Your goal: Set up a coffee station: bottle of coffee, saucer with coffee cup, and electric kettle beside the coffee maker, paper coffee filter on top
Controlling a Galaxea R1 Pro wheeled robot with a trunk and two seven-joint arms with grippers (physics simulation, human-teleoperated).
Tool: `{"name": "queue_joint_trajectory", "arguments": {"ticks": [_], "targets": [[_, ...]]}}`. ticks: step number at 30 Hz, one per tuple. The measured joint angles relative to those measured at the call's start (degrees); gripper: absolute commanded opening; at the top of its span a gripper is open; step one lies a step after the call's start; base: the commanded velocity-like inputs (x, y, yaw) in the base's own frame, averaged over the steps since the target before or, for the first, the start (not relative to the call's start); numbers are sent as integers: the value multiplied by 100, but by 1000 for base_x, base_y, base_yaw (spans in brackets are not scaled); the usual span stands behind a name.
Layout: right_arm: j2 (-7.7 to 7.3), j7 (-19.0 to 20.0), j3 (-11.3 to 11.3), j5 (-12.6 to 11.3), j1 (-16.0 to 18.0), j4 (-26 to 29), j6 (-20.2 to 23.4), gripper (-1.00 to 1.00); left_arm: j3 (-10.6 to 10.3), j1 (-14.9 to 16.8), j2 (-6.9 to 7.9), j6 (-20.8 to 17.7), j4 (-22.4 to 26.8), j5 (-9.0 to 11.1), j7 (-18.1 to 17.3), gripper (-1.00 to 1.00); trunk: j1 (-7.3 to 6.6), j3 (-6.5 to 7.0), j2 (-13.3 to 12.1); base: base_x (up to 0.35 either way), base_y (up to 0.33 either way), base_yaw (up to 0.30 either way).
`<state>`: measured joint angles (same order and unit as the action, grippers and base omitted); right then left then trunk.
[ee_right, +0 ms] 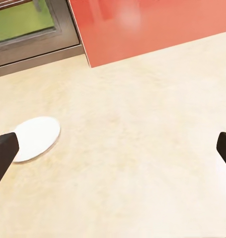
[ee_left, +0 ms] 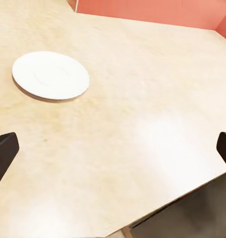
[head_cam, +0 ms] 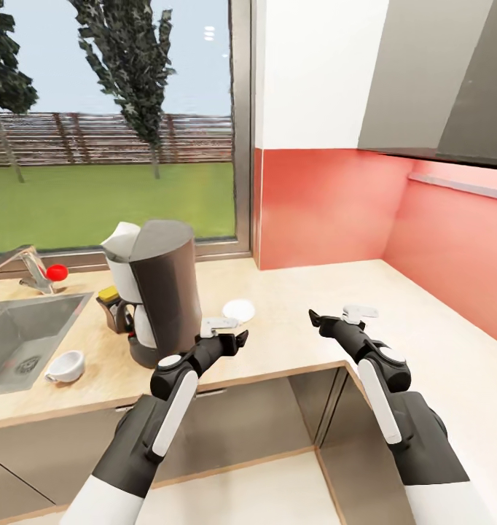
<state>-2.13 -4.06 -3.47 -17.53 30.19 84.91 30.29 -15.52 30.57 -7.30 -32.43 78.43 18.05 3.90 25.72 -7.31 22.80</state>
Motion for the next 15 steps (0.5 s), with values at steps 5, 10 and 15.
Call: {"name": "queue_joint_trajectory", "arguments": {"ticks": [5,10,15], "targets": [[-1,0,5,0,-1,1,0,100,0,-7,1,4,-1,8,0,100,1,0,-1,181,-111,40],[-1,0,6,-3,-1,1,-1,100,0,-12,0,5,-1,24,0,100,2,0,-1,33,-17,5],[-1,0,6,0,-1,1,-1,100,0,-12,0,6,-1,26,0,100,0,0,0,113,-1,0]]}}
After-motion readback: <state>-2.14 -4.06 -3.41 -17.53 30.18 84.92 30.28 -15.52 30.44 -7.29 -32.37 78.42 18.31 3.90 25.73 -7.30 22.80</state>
